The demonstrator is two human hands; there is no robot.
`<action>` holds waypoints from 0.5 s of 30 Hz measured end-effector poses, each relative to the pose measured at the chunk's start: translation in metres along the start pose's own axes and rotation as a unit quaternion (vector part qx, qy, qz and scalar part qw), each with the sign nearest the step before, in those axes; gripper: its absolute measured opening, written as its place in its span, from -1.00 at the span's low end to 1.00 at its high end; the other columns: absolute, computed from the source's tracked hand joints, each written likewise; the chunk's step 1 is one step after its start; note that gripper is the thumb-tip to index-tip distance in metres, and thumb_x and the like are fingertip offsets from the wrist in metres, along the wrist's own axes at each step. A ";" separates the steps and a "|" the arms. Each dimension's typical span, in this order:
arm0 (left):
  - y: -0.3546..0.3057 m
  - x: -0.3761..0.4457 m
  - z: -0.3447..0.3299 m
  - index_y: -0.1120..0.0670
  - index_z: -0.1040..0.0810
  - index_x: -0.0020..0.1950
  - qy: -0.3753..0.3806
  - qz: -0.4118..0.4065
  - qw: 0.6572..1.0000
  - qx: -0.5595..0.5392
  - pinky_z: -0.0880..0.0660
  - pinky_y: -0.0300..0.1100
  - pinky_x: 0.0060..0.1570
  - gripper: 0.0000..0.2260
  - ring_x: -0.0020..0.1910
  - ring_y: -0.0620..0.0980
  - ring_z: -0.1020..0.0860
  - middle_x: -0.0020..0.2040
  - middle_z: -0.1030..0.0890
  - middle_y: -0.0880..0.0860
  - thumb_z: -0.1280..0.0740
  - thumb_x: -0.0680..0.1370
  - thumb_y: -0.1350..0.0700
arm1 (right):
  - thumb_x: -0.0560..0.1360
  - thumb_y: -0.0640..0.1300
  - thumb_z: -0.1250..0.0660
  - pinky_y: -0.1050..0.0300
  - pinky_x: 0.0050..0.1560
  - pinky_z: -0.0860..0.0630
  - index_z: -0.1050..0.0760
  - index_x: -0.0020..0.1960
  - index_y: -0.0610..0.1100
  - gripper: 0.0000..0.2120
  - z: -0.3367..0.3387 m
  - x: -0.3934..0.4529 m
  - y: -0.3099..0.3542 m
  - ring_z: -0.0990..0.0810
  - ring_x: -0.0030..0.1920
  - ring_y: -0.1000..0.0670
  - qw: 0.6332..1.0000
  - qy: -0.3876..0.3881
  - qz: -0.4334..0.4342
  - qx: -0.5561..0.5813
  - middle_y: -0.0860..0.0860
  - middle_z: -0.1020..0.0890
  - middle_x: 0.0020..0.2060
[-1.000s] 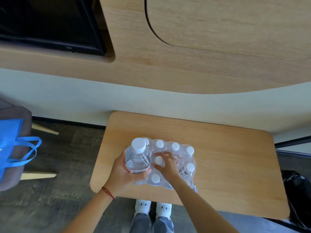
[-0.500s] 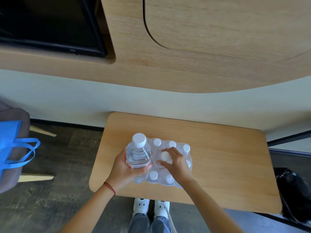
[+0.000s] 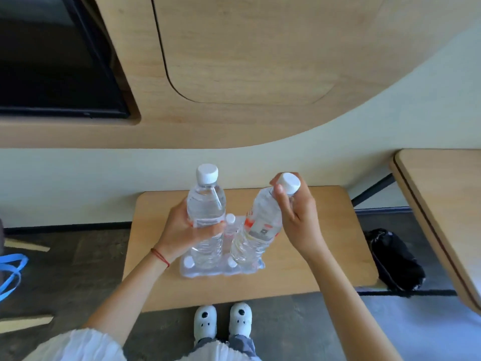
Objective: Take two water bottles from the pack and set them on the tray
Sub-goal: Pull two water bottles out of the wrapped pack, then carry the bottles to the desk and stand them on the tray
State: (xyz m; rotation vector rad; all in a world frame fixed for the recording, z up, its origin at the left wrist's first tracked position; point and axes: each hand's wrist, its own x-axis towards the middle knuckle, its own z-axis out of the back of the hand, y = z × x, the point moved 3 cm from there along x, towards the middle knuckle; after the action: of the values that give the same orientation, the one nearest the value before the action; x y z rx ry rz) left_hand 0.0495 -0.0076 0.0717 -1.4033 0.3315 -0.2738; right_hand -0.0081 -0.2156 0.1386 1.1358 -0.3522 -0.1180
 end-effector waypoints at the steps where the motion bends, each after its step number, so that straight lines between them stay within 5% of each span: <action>1: -0.009 0.001 -0.006 0.13 -0.58 -0.02 0.011 -0.007 1.000 0.005 -0.59 -0.08 -0.07 -0.50 -0.12 -0.01 -0.66 -0.14 -0.70 0.03 -0.54 0.13 -0.06 | 0.55 0.00 -0.15 0.35 -0.16 -0.45 -0.47 -0.04 -0.14 -0.77 0.011 -0.004 0.004 -0.55 -0.20 0.15 1.000 -0.003 0.000 -0.007 0.09 -0.57 -0.22; 6: -0.046 0.006 -0.057 0.15 -0.58 0.00 0.073 -0.054 0.995 0.032 -0.57 0.06 -0.03 -0.50 -0.09 0.11 -0.66 -0.12 -0.69 0.14 -0.54 0.16 -0.05 | 0.54 0.08 -0.15 0.53 -0.25 -0.43 -0.41 -0.13 0.20 -0.89 0.079 -0.027 0.020 -0.58 -0.23 0.27 0.997 -0.057 0.012 -0.045 0.24 -0.58 -0.27; 12: -0.077 0.002 -0.162 -0.08 -0.55 -0.06 0.138 -0.074 0.986 0.060 -0.58 -0.31 -0.15 -0.59 -0.18 -0.16 -0.65 -0.19 -0.71 -0.14 -0.55 0.14 -0.07 | 0.47 0.11 -0.16 0.54 -0.30 -0.44 -0.42 -0.14 0.15 -0.90 0.181 -0.064 0.014 -0.59 -0.25 0.30 0.989 -0.144 -0.001 -0.035 0.17 -0.59 -0.27; 15: -0.090 -0.008 -0.226 -0.12 -0.56 -0.09 0.161 -0.087 0.981 0.061 -0.57 -0.36 -0.17 -0.62 -0.20 -0.18 -0.65 -0.17 -0.71 -0.17 -0.55 0.15 -0.05 | 0.47 0.15 -0.16 0.47 -0.27 -0.51 -0.49 -0.06 -0.10 -0.67 0.242 -0.087 -0.002 -0.62 -0.23 0.21 0.986 -0.163 -0.016 -0.030 0.13 -0.62 -0.25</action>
State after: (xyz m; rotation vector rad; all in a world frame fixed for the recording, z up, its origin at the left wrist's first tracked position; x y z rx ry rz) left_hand -0.0442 -0.2246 0.1311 -1.2670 0.4503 -0.6591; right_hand -0.1707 -0.4027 0.2083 1.0618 -0.6181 -0.3428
